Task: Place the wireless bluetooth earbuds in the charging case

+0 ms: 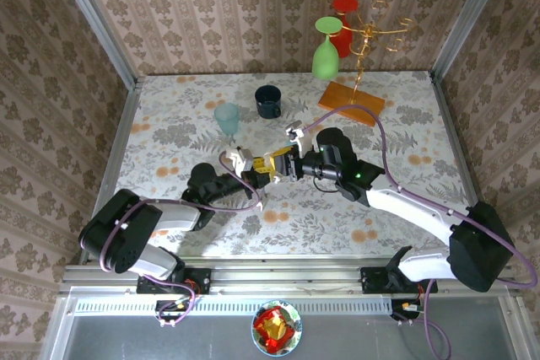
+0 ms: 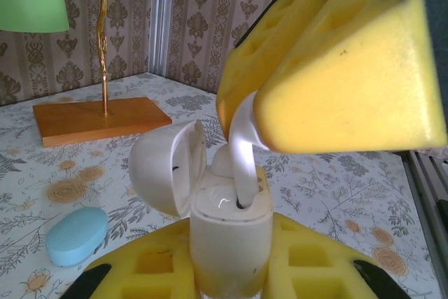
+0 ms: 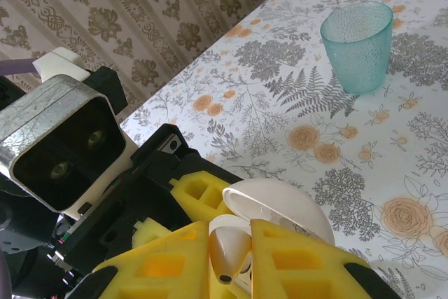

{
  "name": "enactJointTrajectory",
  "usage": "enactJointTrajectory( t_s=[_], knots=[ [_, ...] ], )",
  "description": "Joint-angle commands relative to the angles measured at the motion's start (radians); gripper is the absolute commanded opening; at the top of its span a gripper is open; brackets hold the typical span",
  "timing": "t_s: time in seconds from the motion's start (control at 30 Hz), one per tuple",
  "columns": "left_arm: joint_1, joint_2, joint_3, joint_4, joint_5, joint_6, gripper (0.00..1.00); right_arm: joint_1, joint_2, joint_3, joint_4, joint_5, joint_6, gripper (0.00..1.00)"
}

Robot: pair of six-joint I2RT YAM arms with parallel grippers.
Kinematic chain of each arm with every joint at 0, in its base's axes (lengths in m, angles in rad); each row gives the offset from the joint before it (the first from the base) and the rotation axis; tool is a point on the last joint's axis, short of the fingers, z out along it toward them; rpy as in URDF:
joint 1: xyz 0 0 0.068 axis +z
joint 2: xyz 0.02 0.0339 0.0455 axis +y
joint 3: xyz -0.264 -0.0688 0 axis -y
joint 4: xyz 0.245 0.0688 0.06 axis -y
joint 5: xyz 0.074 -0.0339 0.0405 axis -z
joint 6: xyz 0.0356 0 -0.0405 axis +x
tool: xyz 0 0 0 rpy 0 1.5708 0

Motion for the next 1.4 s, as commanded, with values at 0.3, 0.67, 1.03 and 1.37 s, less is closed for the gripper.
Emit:
enactJointTrajectory(
  t_s=[0.3,0.67,1.03,1.37],
  knots=[
    [0.011,0.005,0.025,0.044,-0.041,-0.047,0.04,0.02,0.015,0.051,-0.068,-0.036,-0.033,0.26],
    [0.011,-0.001,0.015,0.045,-0.027,-0.025,0.04,0.001,-0.127,0.016,-0.058,0.067,0.034,0.4],
    [0.01,-0.037,-0.03,0.043,0.011,0.163,0.04,-0.027,-0.102,0.048,-0.15,0.132,0.08,0.57],
    [0.006,-0.049,-0.052,0.04,-0.003,0.305,0.03,-0.036,0.158,0.362,-0.545,0.185,0.017,0.59]
  ],
)
